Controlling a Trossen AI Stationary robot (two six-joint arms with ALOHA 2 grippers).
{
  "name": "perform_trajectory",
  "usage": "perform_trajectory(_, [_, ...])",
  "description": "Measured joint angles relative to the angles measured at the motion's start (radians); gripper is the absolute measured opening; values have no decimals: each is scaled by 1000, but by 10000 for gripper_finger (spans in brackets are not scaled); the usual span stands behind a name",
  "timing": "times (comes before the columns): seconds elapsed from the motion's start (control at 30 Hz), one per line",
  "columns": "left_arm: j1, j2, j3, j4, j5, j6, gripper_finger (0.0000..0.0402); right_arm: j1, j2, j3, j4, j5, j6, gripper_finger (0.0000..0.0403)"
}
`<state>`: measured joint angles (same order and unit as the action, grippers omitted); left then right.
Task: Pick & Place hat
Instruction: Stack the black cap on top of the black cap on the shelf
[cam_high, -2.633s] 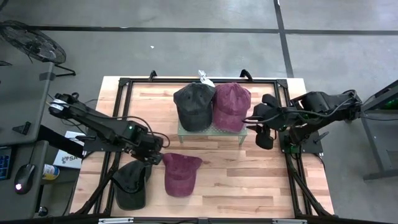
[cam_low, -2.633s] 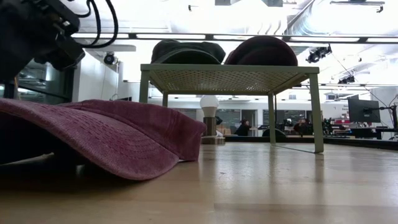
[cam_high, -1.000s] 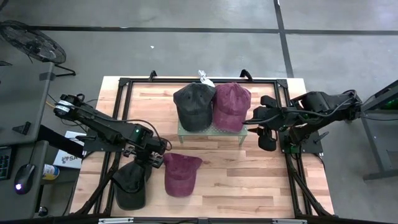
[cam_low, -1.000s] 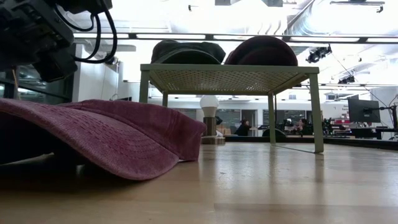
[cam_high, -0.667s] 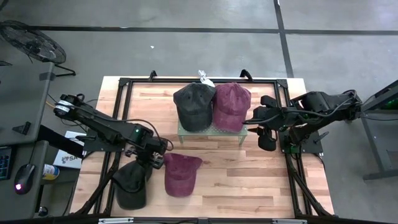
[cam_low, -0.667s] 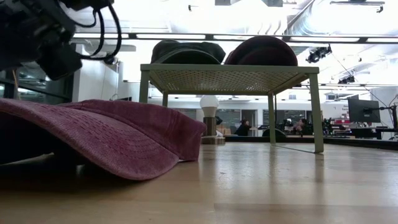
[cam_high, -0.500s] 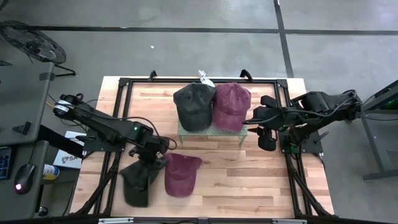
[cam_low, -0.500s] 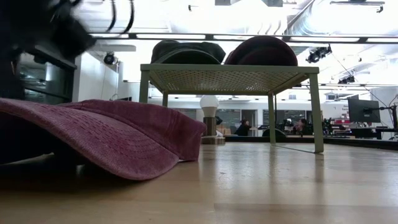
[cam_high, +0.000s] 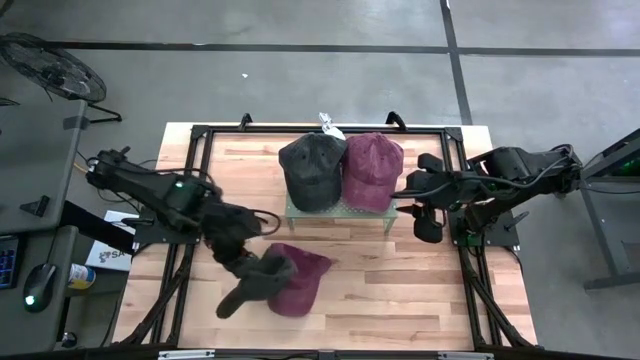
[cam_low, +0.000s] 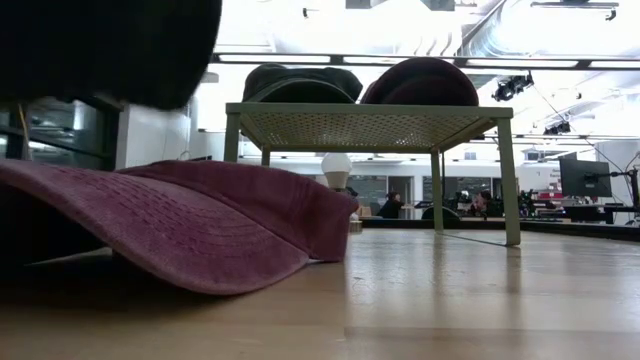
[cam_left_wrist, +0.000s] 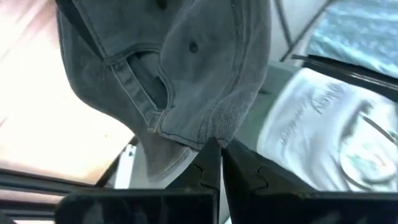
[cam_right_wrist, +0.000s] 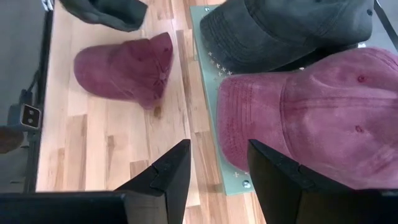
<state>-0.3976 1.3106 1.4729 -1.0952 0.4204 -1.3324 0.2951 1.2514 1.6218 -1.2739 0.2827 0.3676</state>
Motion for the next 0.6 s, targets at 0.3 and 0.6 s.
perform_trajectory(0.3, [-119,0,281,-27,-232,106,0,0,0,0,122,-3,-87,150])
perform_trajectory(0.6, [-136,0,395,22,-417,364,0,-50,0,0,457,-199,-305,150])
